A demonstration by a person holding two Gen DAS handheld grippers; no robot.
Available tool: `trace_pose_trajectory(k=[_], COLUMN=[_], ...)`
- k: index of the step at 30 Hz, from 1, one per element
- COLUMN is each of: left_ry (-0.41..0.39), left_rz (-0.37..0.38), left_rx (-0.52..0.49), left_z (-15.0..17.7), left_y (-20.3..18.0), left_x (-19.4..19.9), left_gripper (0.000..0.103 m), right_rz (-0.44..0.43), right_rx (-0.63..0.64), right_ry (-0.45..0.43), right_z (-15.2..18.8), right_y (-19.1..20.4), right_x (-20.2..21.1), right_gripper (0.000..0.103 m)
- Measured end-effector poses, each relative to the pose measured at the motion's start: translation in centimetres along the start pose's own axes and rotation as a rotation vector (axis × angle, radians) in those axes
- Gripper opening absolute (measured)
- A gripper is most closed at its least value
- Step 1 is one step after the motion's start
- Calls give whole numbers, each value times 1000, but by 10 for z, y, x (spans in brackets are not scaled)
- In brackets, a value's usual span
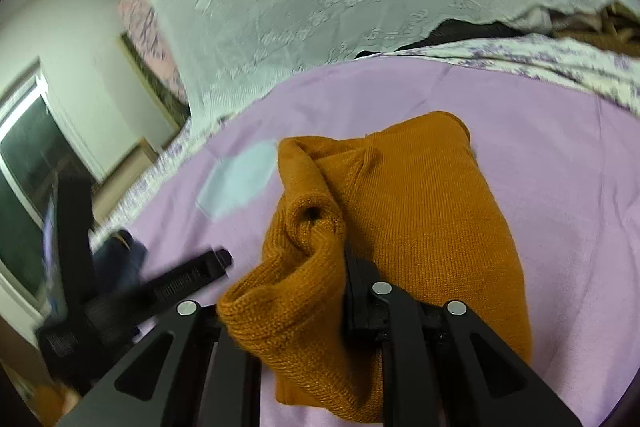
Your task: Fold small clothes
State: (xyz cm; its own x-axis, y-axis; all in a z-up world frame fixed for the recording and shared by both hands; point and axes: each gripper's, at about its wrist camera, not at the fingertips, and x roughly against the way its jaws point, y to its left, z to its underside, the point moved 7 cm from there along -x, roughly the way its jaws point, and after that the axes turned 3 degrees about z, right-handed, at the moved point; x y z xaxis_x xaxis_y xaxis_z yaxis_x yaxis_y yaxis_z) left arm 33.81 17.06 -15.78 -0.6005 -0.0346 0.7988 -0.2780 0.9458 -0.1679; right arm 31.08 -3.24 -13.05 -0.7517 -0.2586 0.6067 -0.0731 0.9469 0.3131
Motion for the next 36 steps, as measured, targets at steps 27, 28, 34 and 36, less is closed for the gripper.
trace_pose_trajectory(k=[27,28,34,36], left_ry=[-146,-136,48,81], left_rz=[45,60,-92,-73], left_rx=[-150,-156,-252,-214], left_z=[-1,1,25,27], left_y=[-43,-48,-50,-43], left_x=[31,29,-23,-28], left_gripper=[99,99,99,99], right_rz=[10,7,6,4], right_rx=[280,263,327,338], right_ry=[-66,-44,144,147], right_z=[13,13,63,65], right_y=[-19,-23,-25,-22], right_x=[80,75,29,33], right_gripper=[30,30,32,32])
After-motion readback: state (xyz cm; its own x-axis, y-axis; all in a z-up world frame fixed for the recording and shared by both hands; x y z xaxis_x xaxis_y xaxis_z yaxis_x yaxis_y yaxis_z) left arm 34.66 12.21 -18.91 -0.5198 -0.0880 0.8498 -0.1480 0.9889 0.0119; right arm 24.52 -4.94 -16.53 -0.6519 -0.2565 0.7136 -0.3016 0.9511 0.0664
